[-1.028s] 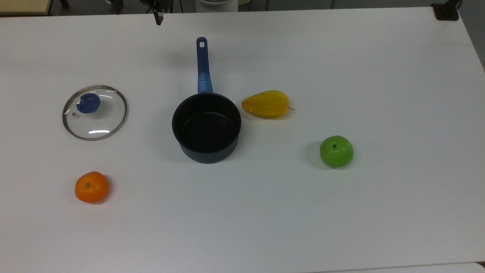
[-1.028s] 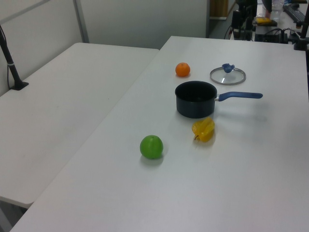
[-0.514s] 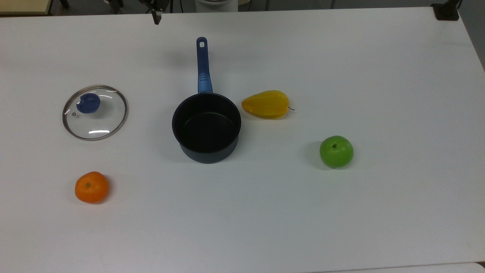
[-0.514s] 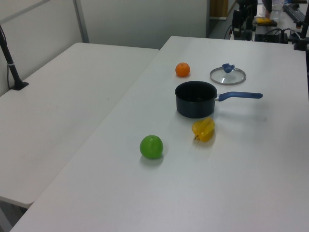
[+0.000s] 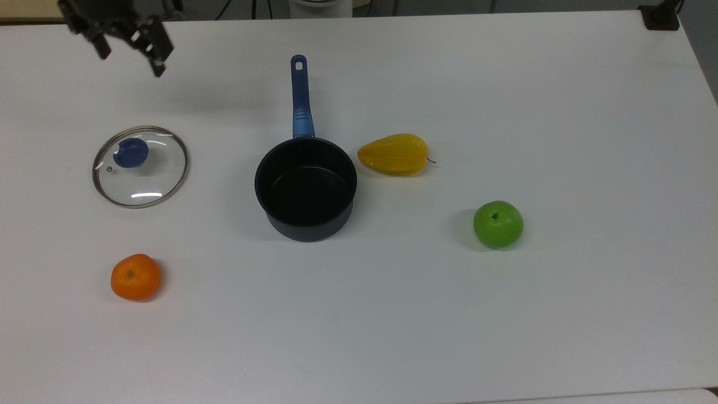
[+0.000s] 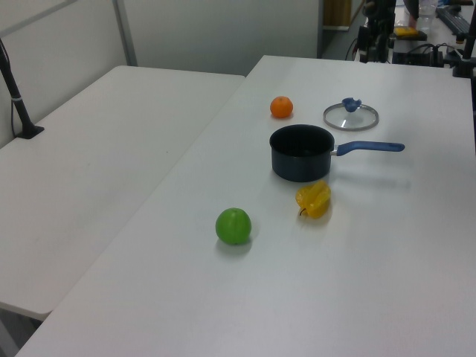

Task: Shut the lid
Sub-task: 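Lower the gripper onto the blue knob and close it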

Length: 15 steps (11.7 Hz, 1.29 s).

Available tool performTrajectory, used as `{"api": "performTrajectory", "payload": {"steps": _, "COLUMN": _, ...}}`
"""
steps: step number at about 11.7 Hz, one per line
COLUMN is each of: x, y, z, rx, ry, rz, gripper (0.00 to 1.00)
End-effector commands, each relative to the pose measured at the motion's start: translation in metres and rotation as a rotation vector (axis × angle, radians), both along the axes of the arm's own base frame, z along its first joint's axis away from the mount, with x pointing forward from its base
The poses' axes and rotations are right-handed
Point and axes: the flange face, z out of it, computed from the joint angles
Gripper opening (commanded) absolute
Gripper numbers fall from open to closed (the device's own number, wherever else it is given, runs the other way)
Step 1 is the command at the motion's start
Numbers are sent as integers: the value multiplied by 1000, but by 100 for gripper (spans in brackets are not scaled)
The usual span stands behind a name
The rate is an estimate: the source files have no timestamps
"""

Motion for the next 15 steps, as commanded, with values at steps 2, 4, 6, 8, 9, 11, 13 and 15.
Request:
{"api": "performTrajectory", "payload": {"steps": 2, "x": 15, "y": -47, "z": -55, "rx": -4, "ry": -17, "rz": 48, "gripper": 100}}
{"api": "performTrajectory", "payload": {"steps": 4, "x": 28, "y": -52, "z": -90, "rx": -8, "ry": -17, "rz": 81, "gripper": 100}}
{"api": "performTrajectory", "payload": {"steps": 6, "x": 36, "y": -49, "z": -113, "rx": 4, "ry": -17, "rz": 89, "gripper": 100}}
{"api": "performTrajectory", "payload": {"steps": 8, "x": 44, "y": -46, "z": -131, "rx": -2, "ry": -32, "rz": 99, "gripper": 100}}
{"api": "performTrajectory", "payload": {"steps": 9, "x": 47, "y": -46, "z": -137, "rx": -7, "ry": -40, "rz": 101, "gripper": 100}}
{"api": "performTrajectory", "payload": {"steps": 11, "x": 52, "y": -43, "z": -151, "rx": -7, "ry": -40, "rz": 110, "gripper": 94}}
{"api": "performTrajectory", "payload": {"steps": 13, "x": 52, "y": -44, "z": -151, "rx": -9, "ry": -44, "rz": 110, "gripper": 83}}
{"api": "performTrajectory", "payload": {"steps": 15, "x": 52, "y": -45, "z": -160, "rx": -7, "ry": -33, "rz": 133, "gripper": 81}}
